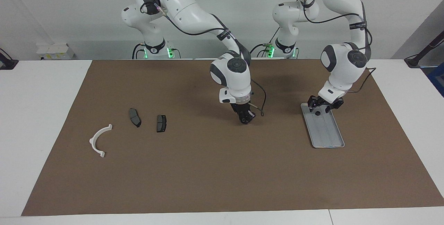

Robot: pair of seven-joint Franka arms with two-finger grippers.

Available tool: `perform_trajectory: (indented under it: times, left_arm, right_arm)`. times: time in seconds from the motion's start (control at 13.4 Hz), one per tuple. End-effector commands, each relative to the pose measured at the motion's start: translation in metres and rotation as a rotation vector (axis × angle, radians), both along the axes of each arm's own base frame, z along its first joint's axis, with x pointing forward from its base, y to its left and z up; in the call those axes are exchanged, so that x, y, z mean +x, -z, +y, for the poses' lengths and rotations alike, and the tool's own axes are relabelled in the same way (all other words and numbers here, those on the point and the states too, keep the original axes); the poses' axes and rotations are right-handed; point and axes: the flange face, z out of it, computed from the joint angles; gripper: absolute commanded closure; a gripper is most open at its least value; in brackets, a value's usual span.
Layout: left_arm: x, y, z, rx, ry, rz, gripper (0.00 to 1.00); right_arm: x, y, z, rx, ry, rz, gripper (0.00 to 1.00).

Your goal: Pick bearing gear from pile to tray

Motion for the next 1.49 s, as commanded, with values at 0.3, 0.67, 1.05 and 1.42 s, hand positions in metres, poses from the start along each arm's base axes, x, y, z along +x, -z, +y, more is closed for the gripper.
perform_trajectory:
  times: [0.3, 0.67, 1.05, 1.42]
  left_arm:
    - [0.015, -0.076, -0.132, -0.029, -0.268, -0.060, 0.00]
    - [-0.013, -0.038, -0.260, -0.063, -0.336, -0.096, 0.00]
    - [-0.035, 0.054, -0.352, -0.056, -0.357, -0.088, 0.01]
    - [-0.041, 0.081, -0.354, -0.038, -0.341, -0.086, 0.02]
  right_arm:
    - [0.065, -0.064, -0.067, -0.052, 0.062, 0.072, 0.00]
    - [0.109, -0.125, -0.182, -0.061, -0.152, 0.028, 0.00]
    - [0.133, -0.141, -0.293, -0.094, -0.456, 0.016, 0.00]
    - [0.140, -0.147, -0.362, -0.106, -0.651, 0.016, 0.00]
